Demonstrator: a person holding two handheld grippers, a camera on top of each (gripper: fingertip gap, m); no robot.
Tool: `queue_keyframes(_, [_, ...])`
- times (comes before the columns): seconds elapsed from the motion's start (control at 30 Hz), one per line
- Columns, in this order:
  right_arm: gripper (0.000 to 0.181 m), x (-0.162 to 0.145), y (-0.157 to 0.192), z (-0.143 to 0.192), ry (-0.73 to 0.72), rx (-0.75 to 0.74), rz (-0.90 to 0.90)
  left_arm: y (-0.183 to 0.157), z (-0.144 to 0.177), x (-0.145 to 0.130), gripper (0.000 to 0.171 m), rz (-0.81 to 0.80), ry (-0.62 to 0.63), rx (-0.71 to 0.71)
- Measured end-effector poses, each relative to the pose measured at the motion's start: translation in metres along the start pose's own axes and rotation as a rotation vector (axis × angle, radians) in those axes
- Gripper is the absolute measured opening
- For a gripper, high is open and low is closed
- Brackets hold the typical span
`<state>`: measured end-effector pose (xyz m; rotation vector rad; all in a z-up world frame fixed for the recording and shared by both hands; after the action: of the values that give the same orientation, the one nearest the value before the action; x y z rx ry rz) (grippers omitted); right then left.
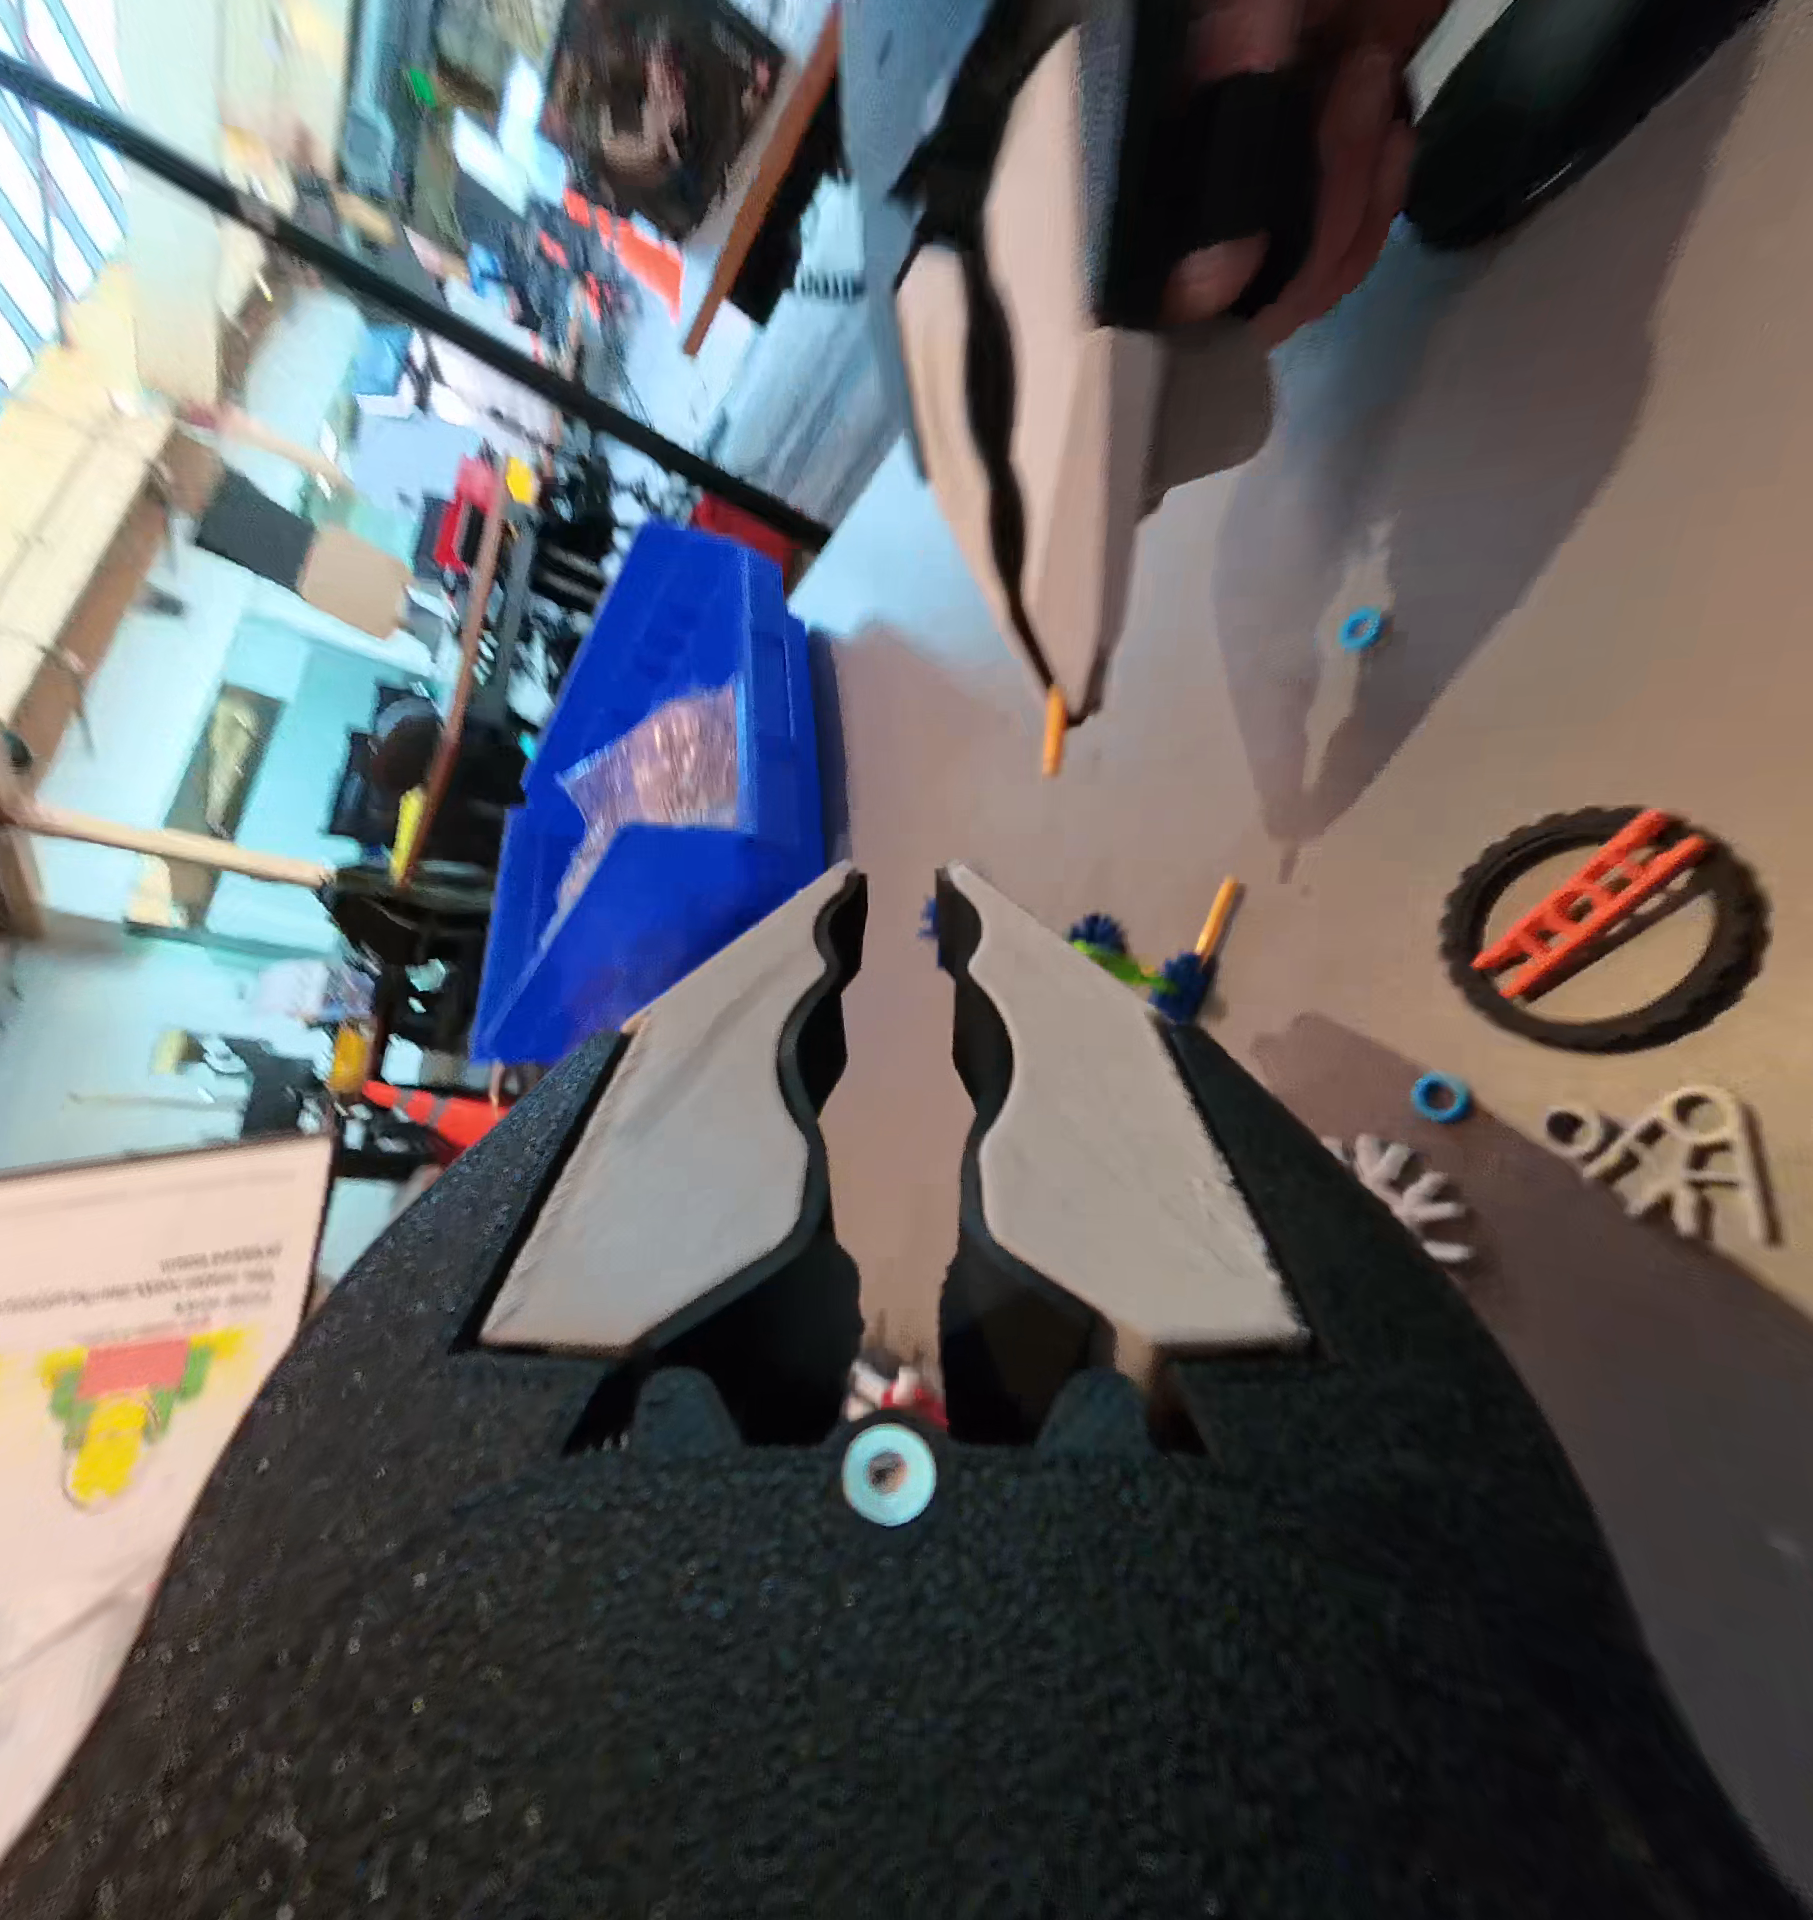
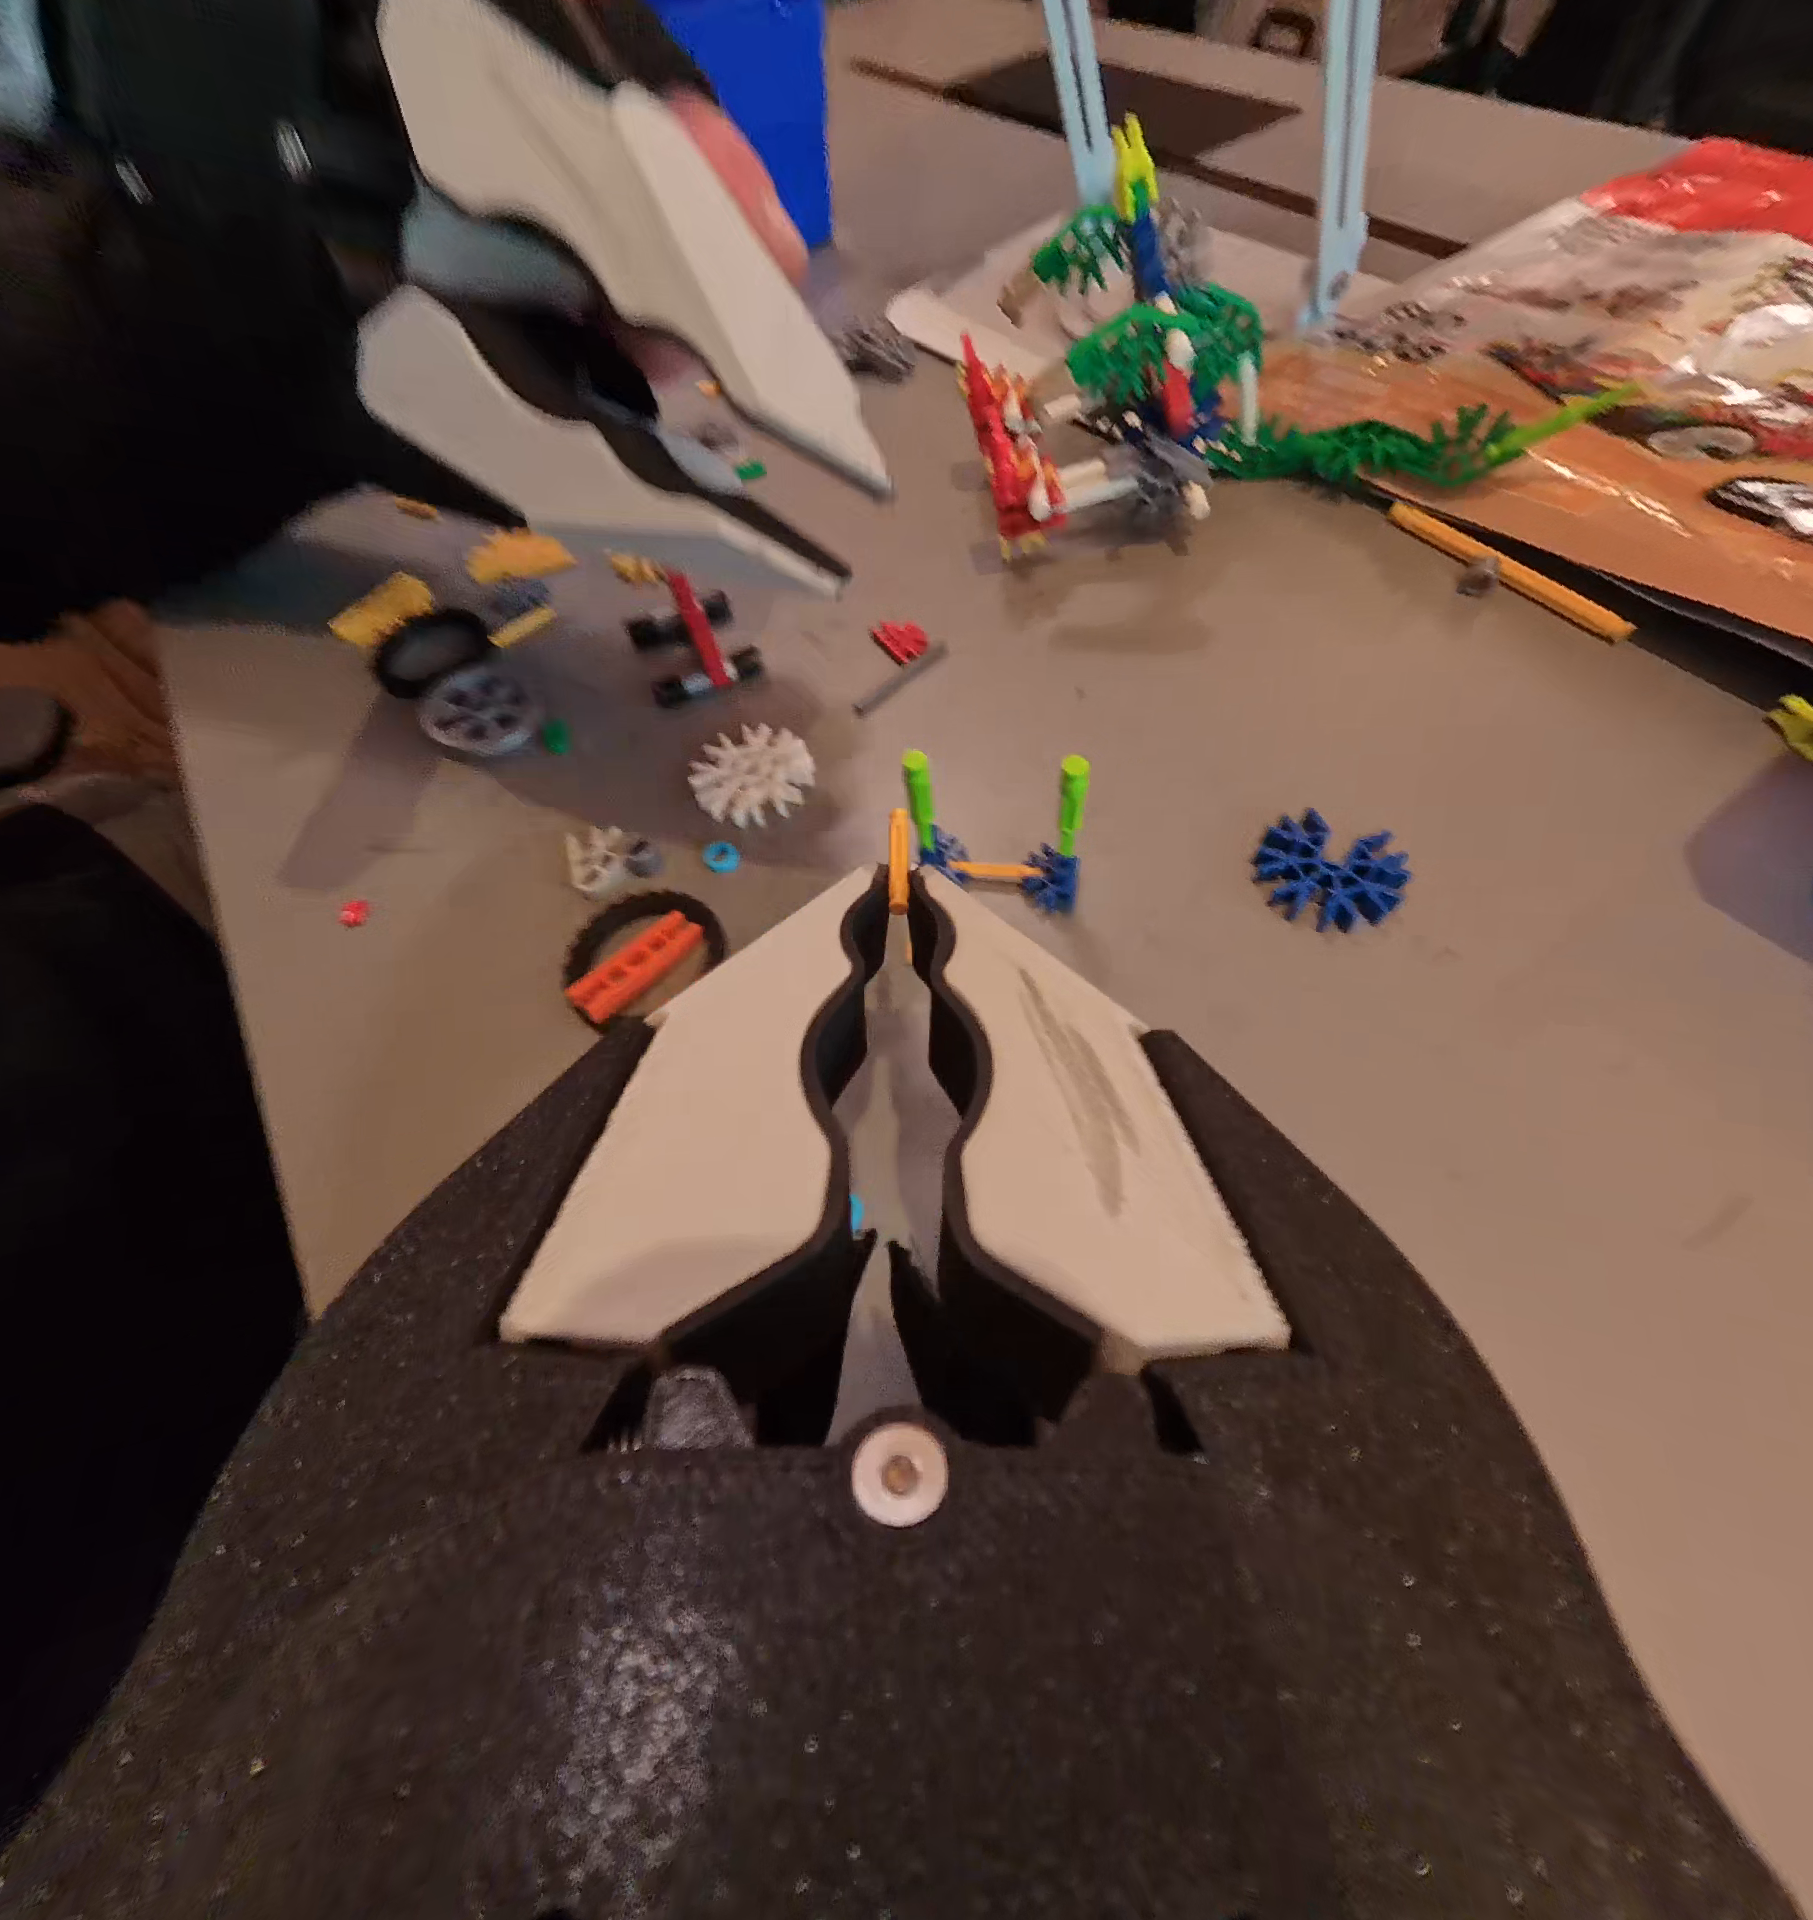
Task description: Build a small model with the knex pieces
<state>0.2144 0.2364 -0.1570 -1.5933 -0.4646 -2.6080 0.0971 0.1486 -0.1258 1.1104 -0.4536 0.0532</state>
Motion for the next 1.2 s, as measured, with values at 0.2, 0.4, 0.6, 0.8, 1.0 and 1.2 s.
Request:
queue_keyframes(0.2, [0.002,-0.011,-0.021,-0.015,0.138,-0.129,0.055,0.007,-0.018,-0.034,0.012,0.180,0.139,-0.140])
queue_keyframes(0.4, [0.002,-0.021,-0.031,-0.028,0.229,-0.165,0.085,-0.011,-0.047,-0.043,0.013,0.276,0.212,-0.300])
queue_keyframes(0.6, [0.002,-0.021,-0.035,-0.034,0.268,-0.164,0.113,-0.016,-0.060,-0.049,0.011,0.373,0.211,-0.376])
queue_keyframes(0.8, [0.002,-0.023,-0.038,-0.042,0.318,-0.171,0.138,-0.021,-0.069,-0.051,0.011,0.437,0.164,-0.466])
queue_keyframes(1.0, [0.002,-0.022,-0.038,-0.043,0.320,-0.166,0.143,-0.027,-0.075,-0.049,0.002,0.458,0.125,-0.515])
queue_keyframes(1.2, [0.002,-0.023,-0.038,-0.042,0.320,-0.161,0.158,-0.028,-0.072,-0.049,0.001,0.463,0.097,-0.540])
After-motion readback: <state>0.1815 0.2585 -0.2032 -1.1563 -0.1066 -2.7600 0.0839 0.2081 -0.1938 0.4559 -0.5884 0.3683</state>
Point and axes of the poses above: each gripper's, where its closed fingertips meet, z back along the fingers, x out of its top, y = z × x across the jaws, the point moved 7 cm from there along z, back along the fingers, and after that the axes turned 7 degrees about -z, right-handed, at the moved point
